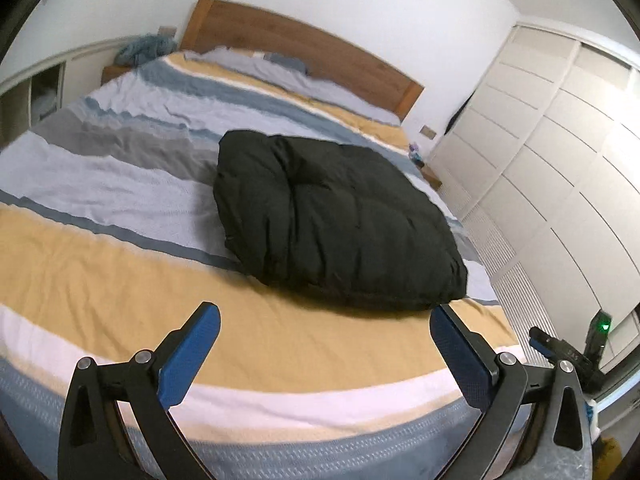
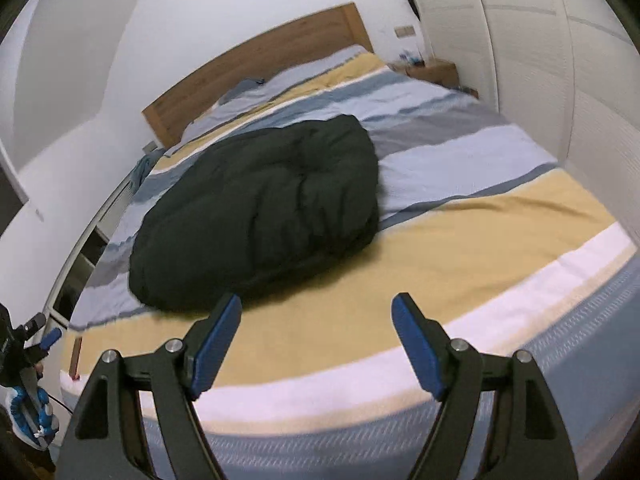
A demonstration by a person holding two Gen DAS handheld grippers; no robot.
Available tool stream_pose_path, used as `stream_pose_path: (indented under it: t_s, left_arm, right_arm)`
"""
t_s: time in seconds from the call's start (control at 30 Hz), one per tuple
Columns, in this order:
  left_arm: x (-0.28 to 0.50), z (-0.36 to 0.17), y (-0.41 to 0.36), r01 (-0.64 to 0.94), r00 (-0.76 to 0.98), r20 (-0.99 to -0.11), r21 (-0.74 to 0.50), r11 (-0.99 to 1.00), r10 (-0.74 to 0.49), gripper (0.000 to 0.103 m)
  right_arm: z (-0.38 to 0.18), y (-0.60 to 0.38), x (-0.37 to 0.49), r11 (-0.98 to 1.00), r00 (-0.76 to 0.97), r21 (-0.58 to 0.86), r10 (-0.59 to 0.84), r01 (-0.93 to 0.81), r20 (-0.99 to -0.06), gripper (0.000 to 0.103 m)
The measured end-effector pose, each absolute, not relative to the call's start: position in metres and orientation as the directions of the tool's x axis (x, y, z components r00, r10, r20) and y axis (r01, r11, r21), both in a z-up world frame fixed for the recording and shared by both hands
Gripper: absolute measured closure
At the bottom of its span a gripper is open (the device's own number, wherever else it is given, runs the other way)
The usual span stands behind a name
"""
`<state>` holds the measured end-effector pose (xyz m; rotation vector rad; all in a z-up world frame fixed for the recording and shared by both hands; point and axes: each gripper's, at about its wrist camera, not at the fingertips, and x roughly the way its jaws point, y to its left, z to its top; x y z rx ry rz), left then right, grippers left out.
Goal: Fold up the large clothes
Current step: 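Release the rolled jacket bundle and pull both grippers back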
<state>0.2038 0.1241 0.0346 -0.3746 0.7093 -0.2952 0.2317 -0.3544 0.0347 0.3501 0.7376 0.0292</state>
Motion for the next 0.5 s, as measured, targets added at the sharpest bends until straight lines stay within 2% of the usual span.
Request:
stream_pose_path:
  t_s: [0.23, 0.5]
  left_arm:
    - [0.148, 0.039, 0.076, 0.087, 0.777, -0.591, -0.243, 0.966, -0.218, 0.001]
    - [0.109, 0.044, 0.012, 0.069, 0.812, -0.575, -0.077, 0.995, -0.101, 0.001]
  right_arm:
    - [0.053, -0.311, 0.170, 0.967, 0.788, 0.241, 0.086, 0.080, -0.609, 0.025]
    - [0.052, -0.275, 0.131, 0.980, 0.791, 0.191, 0.077, 0.052, -0.607, 0.025]
